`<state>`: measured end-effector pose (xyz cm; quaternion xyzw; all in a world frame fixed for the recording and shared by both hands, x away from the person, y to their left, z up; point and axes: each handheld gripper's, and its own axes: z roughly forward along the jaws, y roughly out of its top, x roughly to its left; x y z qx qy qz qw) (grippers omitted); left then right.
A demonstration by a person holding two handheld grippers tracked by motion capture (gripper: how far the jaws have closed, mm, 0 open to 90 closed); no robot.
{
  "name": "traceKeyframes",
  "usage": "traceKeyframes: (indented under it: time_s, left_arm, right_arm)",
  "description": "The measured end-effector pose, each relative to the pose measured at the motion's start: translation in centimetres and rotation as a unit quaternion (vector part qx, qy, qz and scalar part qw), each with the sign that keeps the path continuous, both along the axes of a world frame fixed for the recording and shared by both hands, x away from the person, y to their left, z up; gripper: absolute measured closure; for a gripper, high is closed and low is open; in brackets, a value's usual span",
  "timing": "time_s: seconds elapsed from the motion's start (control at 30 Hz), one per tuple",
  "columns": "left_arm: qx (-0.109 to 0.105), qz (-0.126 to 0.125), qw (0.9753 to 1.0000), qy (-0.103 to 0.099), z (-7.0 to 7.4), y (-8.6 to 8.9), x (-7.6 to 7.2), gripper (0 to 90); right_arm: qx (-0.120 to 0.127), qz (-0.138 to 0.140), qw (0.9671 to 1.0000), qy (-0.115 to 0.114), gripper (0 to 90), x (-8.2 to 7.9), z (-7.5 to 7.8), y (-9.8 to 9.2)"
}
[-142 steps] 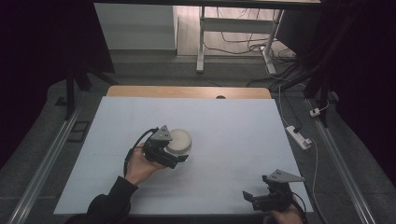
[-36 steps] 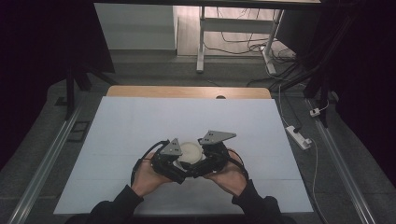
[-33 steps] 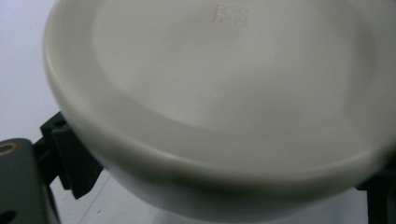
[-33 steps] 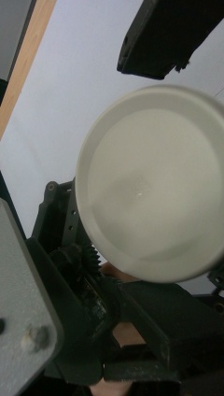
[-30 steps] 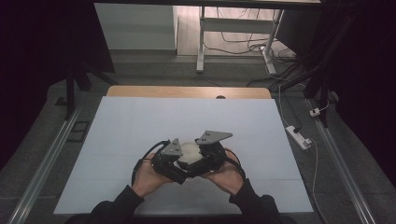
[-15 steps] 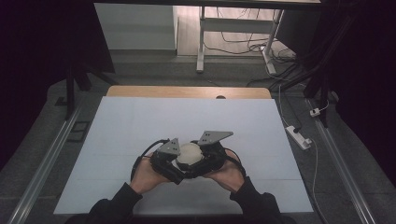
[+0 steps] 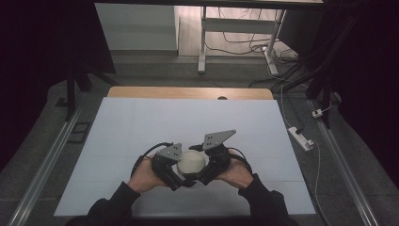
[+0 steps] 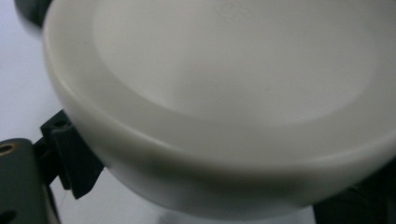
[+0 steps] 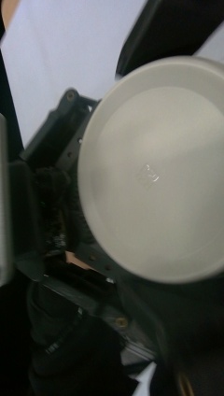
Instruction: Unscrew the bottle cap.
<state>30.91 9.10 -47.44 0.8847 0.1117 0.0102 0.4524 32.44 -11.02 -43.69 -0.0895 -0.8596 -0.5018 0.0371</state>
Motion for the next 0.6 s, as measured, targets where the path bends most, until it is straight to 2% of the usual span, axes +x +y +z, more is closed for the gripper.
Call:
traceKeyframes:
  time_s: [0.03, 0.07, 0.1, 0.13, 0.17, 0.2, 0.23, 0.27, 0.3, 0.37, 0.4, 0.47, 0.6]
  left_arm:
    - [0.001, 0.014, 0.9999, 0.001, 0.0, 0.1, 0.1, 7.3]
    - [0.001, 0.014, 0.9999, 0.001, 0.0, 0.1, 0.1, 7.3]
    - [0.002, 0.036, 0.9994, 0.0, 0.0, 0.3, 0.2, 7.3]
    - [0.002, 0.048, 0.9988, 0.0, 0.0, 0.3, 0.3, 7.3]
    - [0.002, 0.048, 0.9988, 0.0, 0.0, 0.3, 0.3, 7.3]
    - [0.004, 0.072, 0.9974, -0.002, 0.1, 0.4, 0.3, 7.3]
    - [0.004, 0.072, 0.9974, -0.002, 0.1, 0.4, 0.3, 7.3]
    - [0.003, 0.096, 0.9954, -0.003, 0.2, 0.4, 0.3, 7.3]
    - [0.005, 0.105, 0.9945, -0.005, 0.2, 0.4, 0.2, 7.3]
    - [0.01, 0.113, 0.9936, -0.008, 0.3, 0.3, 0.2, 7.3]
    - [0.01, 0.113, 0.9936, -0.008, 0.3, 0.3, 0.2, 7.3]
    - [0.006, 0.118, 0.993, -0.007, 0.5, 0.1, 0.0, 7.3]
    - [0.006, 0.121, 0.9926, -0.01, 0.6, -0.2, -0.3, 7.3]
  right_arm:
    - [0.002, -0.011, 0.9999, -0.004, 0.0, 0.0, 0.3, -0.1]
    - [0.002, -0.011, 0.9999, -0.004, 0.0, 0.0, 0.3, -0.1]
    - [0.009, -0.041, 0.9989, -0.019, 0.0, -0.1, 0.8, -0.3]
    - [0.011, -0.055, 0.9982, -0.023, 0.0, -0.2, 1.0, -0.4]
    - [0.011, -0.055, 0.9982, -0.023, 0.0, -0.2, 1.0, -0.4]
    - [0.009, -0.082, 0.9962, -0.029, 0.0, -0.4, 1.2, -0.4]
    - [0.009, -0.082, 0.9962, -0.029, 0.0, -0.4, 1.2, -0.4]
    - [0.002, -0.106, 0.9936, -0.038, 0.0, -0.6, 1.1, -0.3]
    - [-0.002, -0.117, 0.9923, -0.039, 0.0, -0.7, 1.0, -0.1]
    - [-0.008, -0.135, 0.99, -0.039, 0.0, -0.8, 0.8, 0.3]
    - [-0.008, -0.135, 0.99, -0.039, 0.0, -0.8, 0.8, 0.3]
    - [-0.012, -0.158, 0.9866, -0.042, 0.0, -1.0, 0.6, 0.8]
    - [-0.01, -0.167, 0.9852, -0.04, 2.2, -1.0, 0.3, 1.0]
